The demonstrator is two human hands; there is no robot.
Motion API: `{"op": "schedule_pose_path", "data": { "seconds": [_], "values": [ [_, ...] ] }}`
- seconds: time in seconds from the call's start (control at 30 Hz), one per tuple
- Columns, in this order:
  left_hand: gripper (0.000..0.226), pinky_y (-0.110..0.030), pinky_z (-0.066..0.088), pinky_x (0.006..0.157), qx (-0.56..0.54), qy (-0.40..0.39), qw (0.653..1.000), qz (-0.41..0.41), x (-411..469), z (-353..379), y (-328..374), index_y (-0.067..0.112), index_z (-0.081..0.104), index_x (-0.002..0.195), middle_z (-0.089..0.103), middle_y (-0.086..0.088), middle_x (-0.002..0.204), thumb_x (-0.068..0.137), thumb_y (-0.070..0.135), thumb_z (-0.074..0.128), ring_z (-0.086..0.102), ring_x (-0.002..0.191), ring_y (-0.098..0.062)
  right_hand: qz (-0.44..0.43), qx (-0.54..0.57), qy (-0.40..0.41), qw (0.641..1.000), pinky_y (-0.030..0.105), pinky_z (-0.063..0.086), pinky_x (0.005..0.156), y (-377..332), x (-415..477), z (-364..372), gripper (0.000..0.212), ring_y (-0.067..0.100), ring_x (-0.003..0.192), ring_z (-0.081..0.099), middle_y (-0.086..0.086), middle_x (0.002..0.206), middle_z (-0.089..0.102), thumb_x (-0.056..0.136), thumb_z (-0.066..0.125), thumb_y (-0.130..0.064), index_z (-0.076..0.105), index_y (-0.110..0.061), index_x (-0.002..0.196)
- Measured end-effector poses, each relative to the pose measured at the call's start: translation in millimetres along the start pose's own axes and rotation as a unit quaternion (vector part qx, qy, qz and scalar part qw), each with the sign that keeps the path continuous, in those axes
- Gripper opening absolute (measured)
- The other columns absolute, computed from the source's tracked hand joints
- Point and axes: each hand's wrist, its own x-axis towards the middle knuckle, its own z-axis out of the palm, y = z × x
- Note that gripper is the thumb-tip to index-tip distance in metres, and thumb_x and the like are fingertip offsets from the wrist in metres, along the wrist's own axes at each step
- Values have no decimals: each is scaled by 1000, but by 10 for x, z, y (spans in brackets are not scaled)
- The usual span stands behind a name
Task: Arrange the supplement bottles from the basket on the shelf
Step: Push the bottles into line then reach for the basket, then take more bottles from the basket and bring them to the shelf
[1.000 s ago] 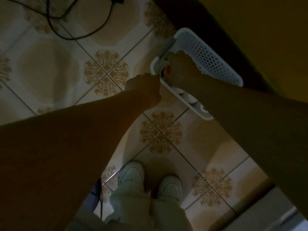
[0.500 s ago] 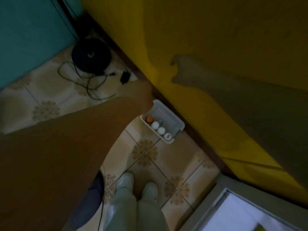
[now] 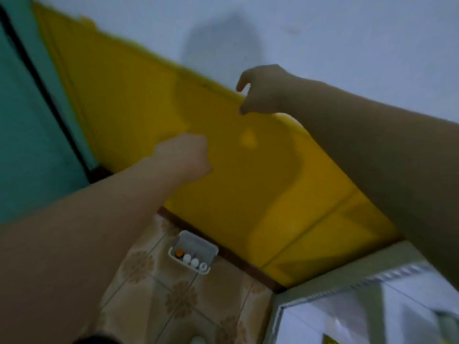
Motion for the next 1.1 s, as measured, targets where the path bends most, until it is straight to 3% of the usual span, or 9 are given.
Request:
{"op": "schedule_pose_path", "data": {
  "seconds": [0.07, 0.27, 0.43, 0.63, 0.77, 0.87, 1.1],
  "values": [
    [37, -35, 47, 74, -17, 24, 998, 51, -211, -256, 318, 11, 51, 119, 56, -10, 115, 90, 34, 56, 55, 101, -30, 26, 21, 15, 999, 31, 43, 91, 233, -459, -327, 47, 28, 121, 49, 9, 129, 56, 87, 65, -28, 55, -11, 130],
    [36, -34, 45, 75, -38, 74, 972, 218, -1058, -950, 1670, 12, 51, 117, 56, -8, 109, 89, 34, 58, 53, 94, -24, 157, 56, 88, 982, 24, 38, 84, 1050, -2209, -1090, 50, 22, 122, 47, 4, 132, 54, 87, 65, -27, 50, -16, 134],
    [40, -32, 42, 83, -39, 80, 920, 382, -2041, -1162, 3206, 14, 53, 122, 56, -8, 122, 88, 35, 58, 52, 112, -27, 320, 32, 122, 939, 27, 42, 93, 1838, -4035, -1433, 44, 23, 120, 50, 6, 129, 57, 86, 64, -22, 55, -16, 128],
    [45, -35, 45, 86, -44, 54, 836, 545, -3662, -941, 5166, 15, 50, 124, 54, -8, 123, 88, 41, 58, 53, 111, -27, 499, 16, 130, 857, 28, 47, 74, 2533, -6506, -1471, 35, 26, 101, 55, 9, 122, 59, 87, 54, -11, 57, -8, 122],
    [48, -33, 44, 82, -26, 13, 771, 636, -4962, -630, 6327, 12, 48, 126, 54, -10, 122, 90, 42, 57, 53, 106, -26, 617, -24, 108, 779, 29, 45, 85, 2807, -8343, -1420, 31, 28, 108, 56, 11, 113, 61, 87, 56, -17, 59, -7, 116],
    [49, -36, 47, 88, -24, -12, 732, 681, -5804, -386, 6976, 12, 49, 124, 55, -10, 123, 88, 43, 59, 53, 106, -26, 683, -35, 97, 723, 33, 44, 97, 2870, -9492, -1371, 34, 31, 112, 56, 13, 119, 60, 90, 54, -19, 59, -4, 120],
    [42, -31, 44, 76, -22, -36, 654, 756, -7088, 131, 8279, 12, 54, 116, 56, -7, 110, 87, 41, 61, 48, 88, -21, 774, -19, 102, 624, 34, 50, 87, 3184, -11256, -1061, 35, 31, 108, 59, 16, 115, 63, 88, 54, -15, 59, -2, 121]
  ]
}}
